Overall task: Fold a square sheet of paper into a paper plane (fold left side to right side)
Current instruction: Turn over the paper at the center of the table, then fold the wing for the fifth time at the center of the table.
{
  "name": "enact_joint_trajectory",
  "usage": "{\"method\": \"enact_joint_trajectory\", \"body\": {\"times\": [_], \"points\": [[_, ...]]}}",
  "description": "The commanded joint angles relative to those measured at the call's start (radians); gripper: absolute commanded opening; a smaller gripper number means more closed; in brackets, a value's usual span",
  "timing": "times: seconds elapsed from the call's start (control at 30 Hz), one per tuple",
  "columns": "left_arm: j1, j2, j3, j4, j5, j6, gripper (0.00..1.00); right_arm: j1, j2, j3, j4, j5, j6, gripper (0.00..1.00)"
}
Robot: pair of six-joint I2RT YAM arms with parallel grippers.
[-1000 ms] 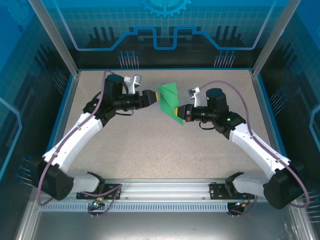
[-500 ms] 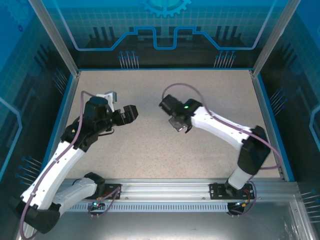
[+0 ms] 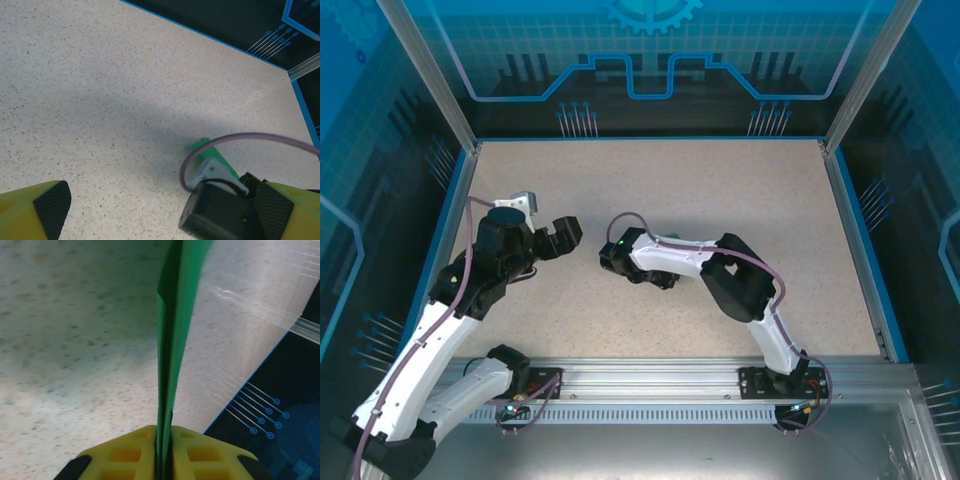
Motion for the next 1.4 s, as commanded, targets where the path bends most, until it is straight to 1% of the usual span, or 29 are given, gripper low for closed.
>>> {"method": "enact_joint_trajectory", "body": {"times": [0.0, 0.1, 0.17, 0.23, 0.37, 0.47, 0.5, 0.6, 0.67, 0.8, 0.87, 0.97, 1.0, 1.17, 1.27, 1.37], "points": [[0.009, 0.005, -0.016, -0.02, -0.004, -0.01, 0.99, 0.042, 0.013, 0.018, -0.044, -0.092, -0.014, 0.19], [0.01, 0.018, -0.016, -0.018, 0.016, -0.021, 0.99, 0.056, 0.001, 0.004, -0.019, -0.202, -0.028, 0.31], [0.01, 0.03, -0.013, -0.013, 0.04, -0.028, 0.99, 0.054, -0.032, -0.018, 0.012, -0.283, -0.025, 0.4], [0.013, 0.046, -0.008, -0.013, 0.064, -0.036, 0.99, 0.05, -0.077, -0.033, 0.028, -0.336, -0.013, 0.49], [0.024, 0.078, -0.015, 0.016, 0.147, -0.071, 0.99, 0.021, -0.199, -0.072, 0.055, -0.434, 0.012, 0.66], [0.031, 0.104, -0.054, 0.083, 0.241, -0.098, 0.99, -0.014, -0.326, -0.131, 0.101, -0.521, 0.024, 0.79], [0.032, 0.116, -0.065, 0.105, 0.27, -0.103, 0.99, -0.03, -0.368, -0.153, 0.121, -0.554, 0.026, 0.81], [0.032, 0.176, -0.108, 0.184, 0.374, -0.123, 0.97, -0.095, -0.509, -0.24, 0.197, -0.638, 0.042, 0.87], [0.032, 0.225, -0.139, 0.246, 0.448, -0.142, 0.94, -0.159, -0.605, -0.304, 0.258, -0.695, 0.056, 0.88], [0.028, 0.317, -0.2, 0.384, 0.55, -0.193, 0.89, -0.285, -0.78, -0.44, 0.403, -0.797, 0.092, 0.94], [0.015, 0.373, -0.231, 0.468, 0.585, -0.225, 0.89, -0.346, -0.867, -0.51, 0.497, -0.847, 0.118, 0.94], [-0.026, 0.462, -0.241, 0.536, 0.59, -0.241, 0.88, -0.415, -0.967, -0.595, 0.605, -0.897, 0.161, 0.96], [-0.04, 0.489, -0.24, 0.555, 0.594, -0.243, 0.88, -0.431, -0.991, -0.616, 0.632, -0.906, 0.172, 0.99], [-0.104, 0.648, -0.201, 0.644, 0.604, -0.241, 0.87, -0.529, -1.104, -0.731, 0.761, -1.023, 0.242, 0.99], [-0.122, 0.738, -0.165, 0.694, 0.62, -0.245, 0.86, -0.6, -1.166, -0.83, 0.844, -1.108, 0.304, 0.99], [-0.141, 0.83, -0.11, 0.713, 0.637, -0.24, 0.84, -0.652, -1.234, -0.906, 0.92, -1.153, 0.366, 0.99]]}}
